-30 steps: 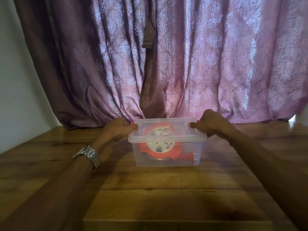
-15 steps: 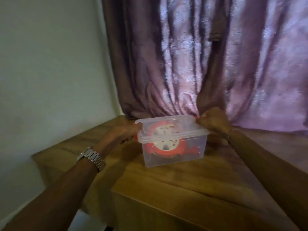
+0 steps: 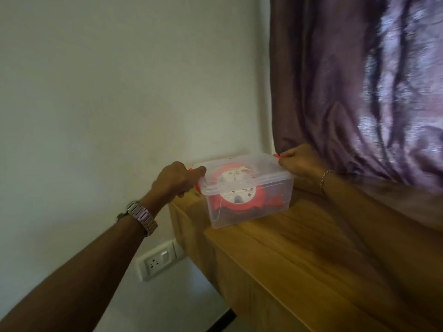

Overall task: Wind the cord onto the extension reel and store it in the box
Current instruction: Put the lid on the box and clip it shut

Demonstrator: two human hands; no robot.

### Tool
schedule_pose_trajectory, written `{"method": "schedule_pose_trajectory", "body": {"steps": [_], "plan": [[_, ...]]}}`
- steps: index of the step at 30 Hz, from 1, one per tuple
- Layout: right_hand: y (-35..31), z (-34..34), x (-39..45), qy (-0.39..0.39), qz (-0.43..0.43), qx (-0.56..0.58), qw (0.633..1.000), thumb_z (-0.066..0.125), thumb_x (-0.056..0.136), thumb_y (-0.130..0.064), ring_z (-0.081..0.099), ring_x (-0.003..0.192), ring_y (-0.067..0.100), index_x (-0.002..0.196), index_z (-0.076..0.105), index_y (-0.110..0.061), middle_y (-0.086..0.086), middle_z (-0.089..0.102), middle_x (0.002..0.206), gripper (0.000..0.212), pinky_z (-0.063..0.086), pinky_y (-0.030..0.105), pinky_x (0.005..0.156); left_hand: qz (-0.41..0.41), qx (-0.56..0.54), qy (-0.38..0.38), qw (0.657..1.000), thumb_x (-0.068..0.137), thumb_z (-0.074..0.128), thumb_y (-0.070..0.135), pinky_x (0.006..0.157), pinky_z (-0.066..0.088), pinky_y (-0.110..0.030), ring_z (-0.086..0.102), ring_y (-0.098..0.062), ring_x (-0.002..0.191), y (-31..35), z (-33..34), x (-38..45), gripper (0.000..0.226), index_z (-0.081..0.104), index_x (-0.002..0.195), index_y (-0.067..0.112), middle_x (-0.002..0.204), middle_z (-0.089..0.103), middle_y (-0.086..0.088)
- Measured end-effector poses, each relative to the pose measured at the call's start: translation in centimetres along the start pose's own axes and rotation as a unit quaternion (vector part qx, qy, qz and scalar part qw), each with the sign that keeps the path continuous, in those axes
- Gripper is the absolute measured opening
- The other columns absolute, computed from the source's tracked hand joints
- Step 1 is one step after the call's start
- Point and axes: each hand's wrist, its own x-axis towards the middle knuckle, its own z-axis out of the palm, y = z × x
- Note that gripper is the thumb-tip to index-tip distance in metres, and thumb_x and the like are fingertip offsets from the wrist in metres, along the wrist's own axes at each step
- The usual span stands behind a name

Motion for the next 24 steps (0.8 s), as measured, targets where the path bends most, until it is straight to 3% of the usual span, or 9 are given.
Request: {"method": "schedule_pose_trajectory", "body": {"steps": [4, 8, 12, 19, 22, 24], "plan": [[-1.9, 3.9, 2.7, 0.0, -0.03, 0.017, 0.999, 0.072, 0.079, -0.008, 0.064, 0.091, 0.013, 0.093, 0.077, -0.01, -0.003, 0.071, 0.092, 0.016, 0.048, 0.024, 0.091, -0.021, 0.029, 0.014, 0.999, 0.09, 0.066, 0.042, 0.052, 0.037, -0.024, 0.045, -0.017, 0.038, -1.8, -2.1, 1.1, 0.05, 0.064, 0.054, 0.008, 0.041, 0.053, 0.002], [-3.9, 6.6, 4.4, -0.009, -0.082, -0.002, 0.997, 0.072, 0.081, -0.01, 0.067, 0.099, 0.02, 0.1, 0.076, -0.009, 0.006, 0.074, 0.102, 0.019, 0.049, 0.032, 0.098, -0.026, 0.061, 0.027, 0.997, 0.092, 0.062, 0.043, 0.052, 0.038, -0.024, 0.046, -0.016, 0.036, -2.9, -3.4, 1.7, 0.052, 0.063, 0.054, 0.008, 0.042, 0.055, 0.001], [-4.8, 8.6, 6.4, -0.011, -0.102, -0.013, 0.995, 0.076, 0.08, -0.015, 0.068, 0.091, 0.02, 0.096, 0.077, -0.012, 0.006, 0.076, 0.096, 0.016, 0.052, 0.031, 0.094, -0.036, 0.075, 0.042, 0.996, 0.091, 0.059, 0.048, 0.059, 0.042, -0.027, 0.051, -0.021, 0.042, -3.3, -3.5, 2.2, 0.053, 0.061, 0.054, 0.01, 0.053, 0.06, -0.005], [-4.3, 10.1, 8.0, -0.001, -0.09, 0.017, 0.996, 0.078, 0.079, -0.02, 0.067, 0.093, 0.021, 0.094, 0.078, -0.011, 0.005, 0.076, 0.093, 0.017, 0.05, 0.029, 0.093, -0.053, 0.102, 0.081, 0.99, 0.095, 0.058, 0.05, 0.058, 0.038, -0.025, 0.053, -0.02, 0.047, -3.1, -2.5, 2.8, 0.059, 0.053, 0.05, 0.011, 0.042, 0.05, 0.001], [-4.0, 10.1, 8.1, 0.019, -0.086, 0.032, 0.996, 0.073, 0.084, -0.026, 0.065, 0.076, 0.019, 0.085, 0.079, -0.008, 0.006, 0.074, 0.079, 0.019, 0.051, 0.026, 0.08, -0.055, 0.133, 0.08, 0.986, 0.095, 0.059, 0.052, 0.063, 0.039, -0.027, 0.057, -0.025, 0.058, -2.6, -2.6, 2.8, 0.055, 0.054, 0.059, 0.011, 0.057, 0.055, -0.002], [-3.5, 9.3, 7.4, 0.044, -0.089, 0.026, 0.995, 0.066, 0.089, -0.035, 0.058, 0.062, 0.016, 0.069, 0.074, -0.009, 0.002, 0.065, 0.063, 0.034, 0.045, 0.024, 0.071, -0.043, 0.233, 0.113, 0.965, 0.094, 0.062, 0.053, 0.07, 0.04, -0.031, 0.059, -0.028, 0.071, -1.2, -2.8, 2.5, 0.05, 0.05, 0.067, 0.012, 0.07, 0.058, -0.003]]}}
